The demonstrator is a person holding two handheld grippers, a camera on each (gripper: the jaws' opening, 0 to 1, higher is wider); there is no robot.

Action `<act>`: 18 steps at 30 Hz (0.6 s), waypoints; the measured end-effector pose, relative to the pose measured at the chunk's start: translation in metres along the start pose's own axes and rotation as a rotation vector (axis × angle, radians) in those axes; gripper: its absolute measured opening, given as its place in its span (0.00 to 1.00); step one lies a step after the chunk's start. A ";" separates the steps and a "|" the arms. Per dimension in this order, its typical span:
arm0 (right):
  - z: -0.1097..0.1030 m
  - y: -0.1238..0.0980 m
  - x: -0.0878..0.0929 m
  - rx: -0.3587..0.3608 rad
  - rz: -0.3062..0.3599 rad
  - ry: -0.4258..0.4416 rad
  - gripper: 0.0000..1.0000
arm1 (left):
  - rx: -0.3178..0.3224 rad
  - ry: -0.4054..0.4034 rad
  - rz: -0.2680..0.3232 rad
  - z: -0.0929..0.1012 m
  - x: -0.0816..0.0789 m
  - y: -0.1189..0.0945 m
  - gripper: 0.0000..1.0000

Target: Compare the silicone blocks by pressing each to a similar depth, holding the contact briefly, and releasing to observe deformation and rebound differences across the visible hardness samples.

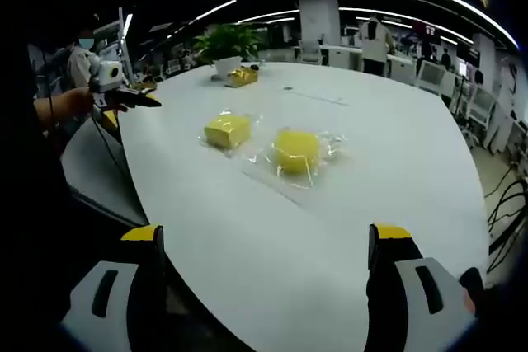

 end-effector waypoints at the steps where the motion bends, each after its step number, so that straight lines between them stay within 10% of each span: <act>1: 0.000 0.002 -0.001 -0.006 0.006 0.003 0.96 | -0.002 -0.010 -0.002 0.000 0.001 0.001 0.99; 18: -0.002 0.007 -0.003 -0.024 -0.016 -0.024 0.91 | 0.005 -0.003 -0.025 0.001 -0.005 0.008 0.99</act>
Point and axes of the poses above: the point that each gripper's makers call its tool centre point, and the gripper's own axes: y roughly forward along the fingers, z roughly to its right, x roughly out of its underside, the point moved 3 cm from there along -y, roughly backward along the fingers, and after that the axes turned 11 degrees about -x, right-handed, at the moved point
